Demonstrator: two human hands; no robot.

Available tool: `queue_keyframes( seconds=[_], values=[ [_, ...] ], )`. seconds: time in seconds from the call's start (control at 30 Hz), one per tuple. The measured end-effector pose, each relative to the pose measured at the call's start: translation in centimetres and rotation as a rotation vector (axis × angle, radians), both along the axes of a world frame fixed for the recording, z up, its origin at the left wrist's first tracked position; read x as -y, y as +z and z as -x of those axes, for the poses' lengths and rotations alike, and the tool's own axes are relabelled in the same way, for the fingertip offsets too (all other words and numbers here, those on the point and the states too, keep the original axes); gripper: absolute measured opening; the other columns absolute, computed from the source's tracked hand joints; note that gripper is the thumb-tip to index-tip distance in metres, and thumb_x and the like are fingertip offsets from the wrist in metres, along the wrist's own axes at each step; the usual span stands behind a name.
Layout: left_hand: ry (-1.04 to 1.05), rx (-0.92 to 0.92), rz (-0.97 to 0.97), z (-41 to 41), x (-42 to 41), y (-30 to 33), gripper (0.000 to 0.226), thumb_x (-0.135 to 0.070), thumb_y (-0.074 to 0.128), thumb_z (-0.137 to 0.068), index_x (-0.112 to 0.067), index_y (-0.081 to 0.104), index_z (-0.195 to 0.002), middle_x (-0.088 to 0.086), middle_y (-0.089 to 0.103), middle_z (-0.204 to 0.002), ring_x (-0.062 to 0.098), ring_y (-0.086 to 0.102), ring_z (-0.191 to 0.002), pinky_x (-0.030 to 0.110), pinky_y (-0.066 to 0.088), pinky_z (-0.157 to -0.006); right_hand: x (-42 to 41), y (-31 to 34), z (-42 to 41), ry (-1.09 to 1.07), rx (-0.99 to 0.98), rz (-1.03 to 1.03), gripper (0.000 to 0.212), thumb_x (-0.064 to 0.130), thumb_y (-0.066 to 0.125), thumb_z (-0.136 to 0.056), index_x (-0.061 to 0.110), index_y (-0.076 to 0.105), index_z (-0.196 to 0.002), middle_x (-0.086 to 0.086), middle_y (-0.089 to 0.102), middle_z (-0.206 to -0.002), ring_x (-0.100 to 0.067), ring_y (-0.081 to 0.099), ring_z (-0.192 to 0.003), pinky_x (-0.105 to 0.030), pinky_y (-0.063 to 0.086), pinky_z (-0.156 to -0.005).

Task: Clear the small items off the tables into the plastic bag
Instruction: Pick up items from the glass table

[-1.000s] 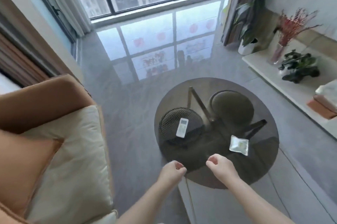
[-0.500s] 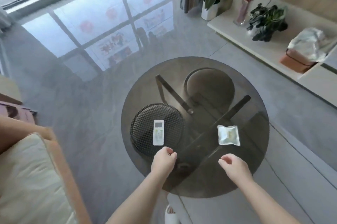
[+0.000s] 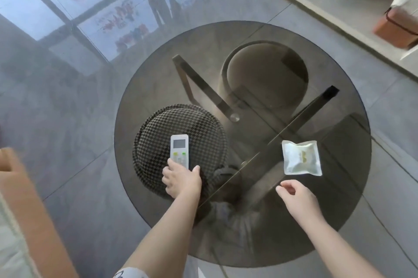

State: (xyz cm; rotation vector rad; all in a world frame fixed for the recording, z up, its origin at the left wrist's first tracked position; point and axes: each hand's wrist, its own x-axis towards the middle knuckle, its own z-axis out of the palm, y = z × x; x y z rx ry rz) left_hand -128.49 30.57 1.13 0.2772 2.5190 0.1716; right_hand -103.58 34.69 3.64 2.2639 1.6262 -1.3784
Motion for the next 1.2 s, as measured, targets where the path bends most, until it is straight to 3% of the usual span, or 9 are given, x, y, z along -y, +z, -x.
queue_keyframes(
  seconds=[0.13,0.27,0.4,0.5,0.6,0.7,0.83,1.0,1.2],
  values=[
    [-0.059,-0.052,0.029,-0.1,0.4,-1.0,0.086,-0.035,0.067,-0.083,-0.011,0.014,-0.146,0.015,0.033,-0.14,0.032,0.034,-0.127,0.044,0.037,-0.1,-0.9,-0.8,-0.3,-0.019,0.015,-0.012,0.024,0.027,0.06,-0.089,0.016,0.063,-0.109,0.005,0.059,-0.093,-0.014,0.053,-0.09,-0.025,0.037,-0.077],
    [-0.021,0.023,-0.014,-1.3,0.6,-0.8,0.071,-0.027,0.068,-0.076,-0.005,0.031,-0.133,0.019,0.039,-0.128,0.036,0.043,-0.117,0.045,0.041,-0.097,-2.7,-1.0,-0.2,-0.038,0.041,-0.085,0.026,0.027,0.059,-0.089,0.013,0.062,-0.111,-0.002,0.063,-0.102,-0.018,0.054,-0.092,-0.028,0.04,-0.075],
    [0.072,0.203,-0.14,-3.9,1.2,-0.8,0.069,-0.021,0.072,-0.072,-0.006,0.034,-0.127,0.016,0.038,-0.123,0.027,0.045,-0.095,0.039,0.045,-0.085,-5.2,-1.4,-0.3,0.015,0.299,-0.348,0.043,0.023,0.059,-0.087,0.008,0.053,-0.126,-0.016,0.048,-0.132,-0.032,0.041,-0.119,-0.037,0.036,-0.097],
    [0.094,0.322,-0.246,-5.7,2.3,-1.1,0.071,-0.018,0.073,-0.069,-0.009,0.034,-0.128,0.01,0.052,-0.117,0.025,0.051,-0.099,0.036,0.047,-0.084,-7.1,-2.0,-0.5,-0.016,0.351,-0.292,0.066,0.03,0.062,-0.085,0.01,0.033,-0.141,-0.017,0.029,-0.147,-0.035,0.031,-0.133,-0.039,0.032,-0.105],
    [0.107,0.396,-0.296,-6.9,3.9,-1.0,0.07,-0.02,0.076,-0.07,-0.011,0.033,-0.125,-0.001,0.056,-0.096,0.019,0.054,-0.084,0.029,0.042,-0.072,-7.1,-2.7,-0.4,-0.115,0.323,-0.176,0.075,0.028,0.066,-0.082,0.012,0.024,-0.142,-0.018,0.037,-0.141,-0.037,0.037,-0.129,-0.043,0.039,-0.098],
    [0.141,0.481,-0.336,-7.5,5.7,-0.5,0.069,-0.023,0.078,-0.069,-0.016,0.034,-0.122,-0.006,0.056,-0.092,0.017,0.059,-0.084,0.035,0.052,-0.075,-5.1,-2.9,0.2,-0.126,0.395,-0.16,0.073,0.026,0.072,-0.078,0.01,0.029,-0.135,-0.017,0.049,-0.13,-0.036,0.048,-0.12,-0.044,0.042,-0.093],
    [0.215,0.644,-0.429,-7.5,8.5,1.1,0.063,-0.017,0.073,-0.071,-0.004,0.04,-0.123,0.022,0.057,-0.094,0.022,0.052,-0.071,0.042,0.052,-0.072,-1.5,-2.1,0.8,-0.224,0.146,-0.109,0.047,0.015,0.068,-0.082,0.003,0.043,-0.12,-0.017,0.058,-0.119,-0.035,0.057,-0.106,-0.038,0.046,-0.081],
    [0.339,0.696,-0.485,-7.3,13.3,4.9,0.033,0.003,0.059,-0.079,-0.001,0.046,-0.109,0.009,0.048,-0.079,0.02,0.046,-0.061,0.038,0.05,-0.068,4.6,1.0,1.3,-0.113,-0.127,0.009,0.013,0.015,0.055,-0.092,0.005,0.053,-0.1,-0.013,0.059,-0.103,-0.027,0.065,-0.084,-0.032,0.057,-0.06],
    [0.622,0.76,-0.672,-8.0,20.2,12.9,0.029,0.016,0.047,-0.088,-0.002,0.044,-0.111,0.019,0.046,-0.091,0.021,0.045,-0.064,0.032,0.048,-0.059,11.6,8.2,3.5,0.033,-0.353,0.092,0.014,0.024,0.061,-0.089,0.016,0.055,-0.098,-0.001,0.064,-0.092,-0.017,0.065,-0.078,-0.022,0.047,-0.049]
  ],
)
